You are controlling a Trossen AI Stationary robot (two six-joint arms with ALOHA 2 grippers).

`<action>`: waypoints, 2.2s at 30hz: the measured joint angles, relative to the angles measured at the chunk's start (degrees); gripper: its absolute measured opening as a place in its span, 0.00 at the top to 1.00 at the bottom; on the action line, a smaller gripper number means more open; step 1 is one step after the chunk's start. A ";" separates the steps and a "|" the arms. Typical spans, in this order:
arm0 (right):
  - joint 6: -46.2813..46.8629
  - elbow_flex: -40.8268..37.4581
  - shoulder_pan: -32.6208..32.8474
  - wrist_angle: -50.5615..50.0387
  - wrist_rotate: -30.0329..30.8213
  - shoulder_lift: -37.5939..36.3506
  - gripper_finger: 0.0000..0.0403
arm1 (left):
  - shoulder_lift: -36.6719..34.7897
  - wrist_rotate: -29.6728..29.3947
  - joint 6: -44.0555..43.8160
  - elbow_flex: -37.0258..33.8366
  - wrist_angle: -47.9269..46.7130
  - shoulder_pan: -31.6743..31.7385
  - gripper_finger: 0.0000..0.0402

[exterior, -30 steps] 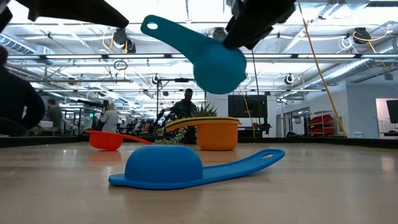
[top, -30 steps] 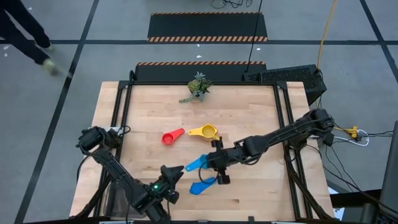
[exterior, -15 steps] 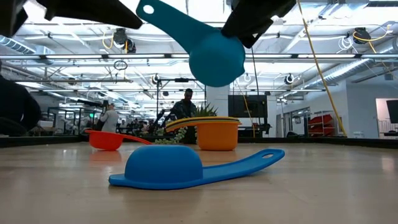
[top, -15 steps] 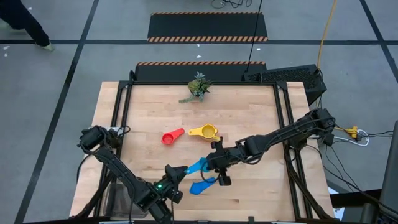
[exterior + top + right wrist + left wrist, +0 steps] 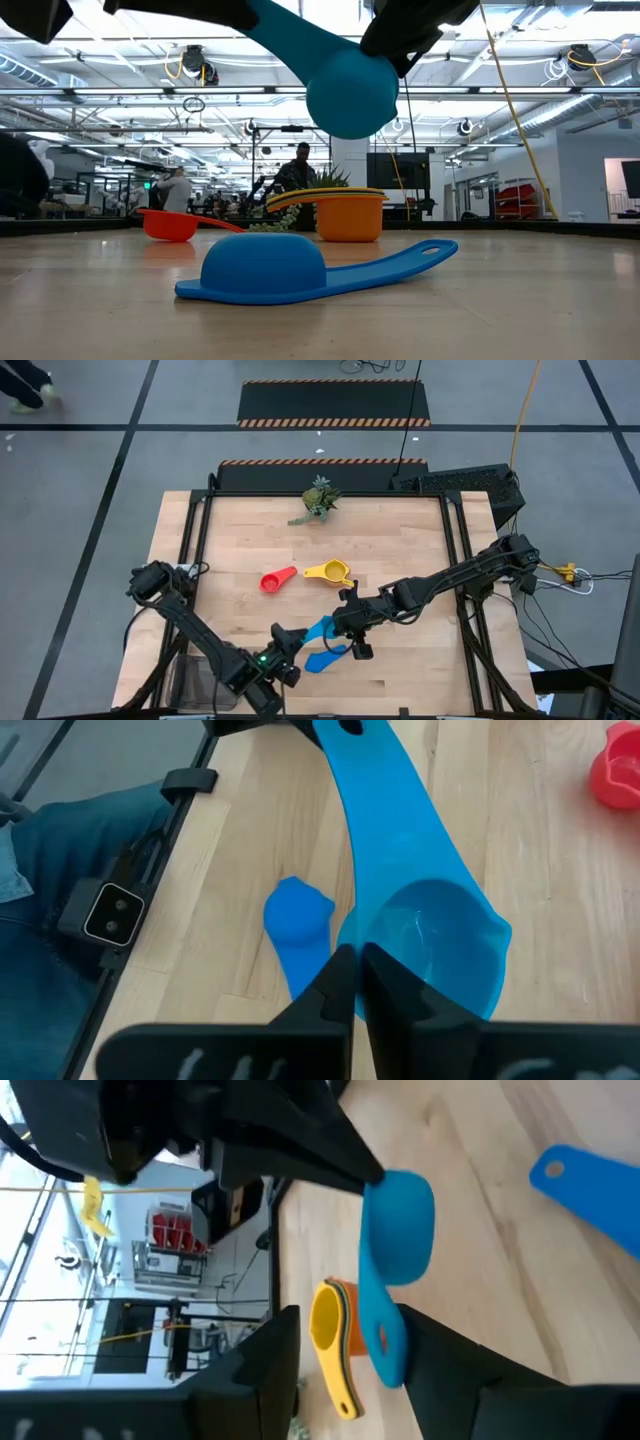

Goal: Nest measuring cups in basket
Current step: Stack the top light blue measuring cup on top of the yellow measuring cup

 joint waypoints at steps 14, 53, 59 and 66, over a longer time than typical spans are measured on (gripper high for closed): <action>2.53 0.00 0.84 -0.66 3.54 -3.41 1.00 | 0.00 -7.08 -2.65 -0.02 0.96 0.02 0.62; 1.67 0.01 1.73 -0.90 3.40 -3.39 0.98 | 0.00 -4.68 -2.23 -0.02 -0.75 0.13 0.98; 1.84 0.02 3.08 -1.94 5.55 -4.48 0.82 | 0.04 -5.89 -4.81 -0.07 -6.80 0.14 0.98; 3.36 -0.14 5.13 -6.20 14.55 -8.57 0.59 | 0.04 -7.80 -8.32 -0.07 -14.21 2.58 0.98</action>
